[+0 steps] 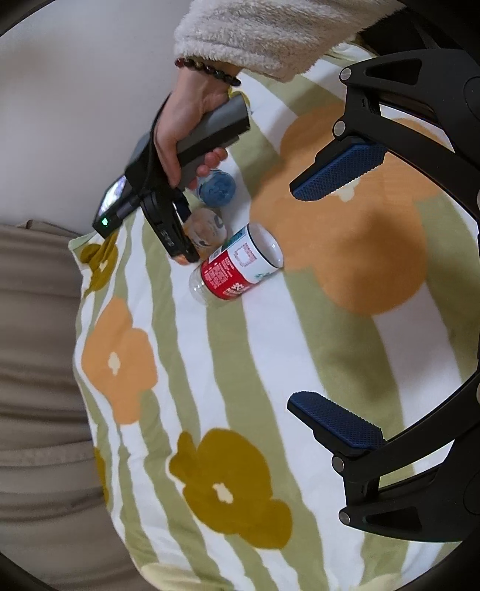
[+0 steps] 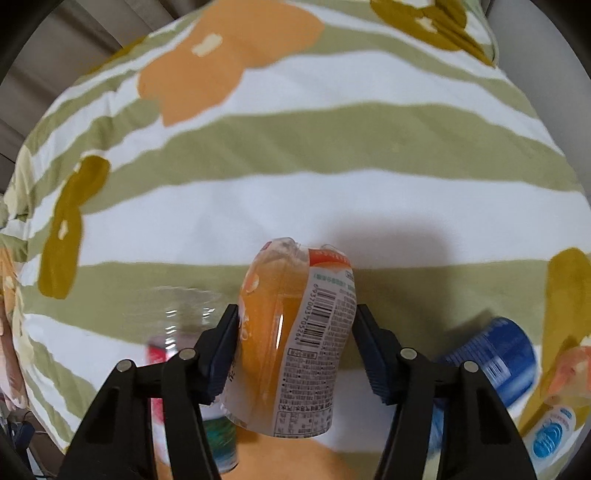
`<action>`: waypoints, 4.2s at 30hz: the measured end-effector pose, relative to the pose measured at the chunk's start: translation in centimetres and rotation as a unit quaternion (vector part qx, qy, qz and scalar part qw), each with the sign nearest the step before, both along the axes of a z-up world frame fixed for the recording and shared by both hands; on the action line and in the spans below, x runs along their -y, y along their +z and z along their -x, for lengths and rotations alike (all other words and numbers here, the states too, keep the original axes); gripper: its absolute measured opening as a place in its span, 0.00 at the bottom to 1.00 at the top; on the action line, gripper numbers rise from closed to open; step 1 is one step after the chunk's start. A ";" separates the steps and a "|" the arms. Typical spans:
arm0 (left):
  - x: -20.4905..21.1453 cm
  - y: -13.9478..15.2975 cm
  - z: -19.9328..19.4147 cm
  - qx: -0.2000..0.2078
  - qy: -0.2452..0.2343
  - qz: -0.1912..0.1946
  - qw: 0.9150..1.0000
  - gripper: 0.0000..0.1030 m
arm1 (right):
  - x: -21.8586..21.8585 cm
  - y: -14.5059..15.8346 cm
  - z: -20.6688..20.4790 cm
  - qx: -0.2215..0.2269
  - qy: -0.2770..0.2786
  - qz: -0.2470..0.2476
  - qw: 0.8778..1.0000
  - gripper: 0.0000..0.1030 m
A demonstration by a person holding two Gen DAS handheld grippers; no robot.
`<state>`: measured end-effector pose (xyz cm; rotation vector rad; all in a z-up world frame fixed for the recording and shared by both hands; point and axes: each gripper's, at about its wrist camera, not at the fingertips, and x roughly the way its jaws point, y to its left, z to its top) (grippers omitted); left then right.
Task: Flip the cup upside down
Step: 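Lift the orange-labelled cup with the right tool and set it down, then grasp the orange-labelled cup with the left tool, then rotate the cup with the left tool and stand it upside down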
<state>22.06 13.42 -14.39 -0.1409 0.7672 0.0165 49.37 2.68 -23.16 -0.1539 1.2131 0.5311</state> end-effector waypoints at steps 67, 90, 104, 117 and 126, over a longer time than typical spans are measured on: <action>19.3 -7.2 -9.1 -0.358 -0.080 0.014 0.930 0.96 | 23.1 3.5 37.3 0.306 -0.063 -0.119 0.943 1.00; 18.8 0.2 0.2 0.001 -0.094 -0.015 0.996 0.57 | 26.9 4.8 38.7 0.334 -0.074 -0.198 0.919 1.00; 17.8 -8.7 -1.6 -0.014 -0.057 -0.015 0.998 0.57 | 26.3 2.2 37.9 0.288 -0.064 -0.187 0.937 1.00; 18.9 -9.0 2.3 -0.001 -0.070 -0.088 0.994 0.57 | 25.4 2.2 38.2 0.283 -0.063 -0.194 0.937 1.00; 18.0 -8.4 3.6 0.023 -0.055 -0.072 0.996 1.00 | 24.9 2.2 38.4 0.281 -0.064 -0.189 0.939 1.00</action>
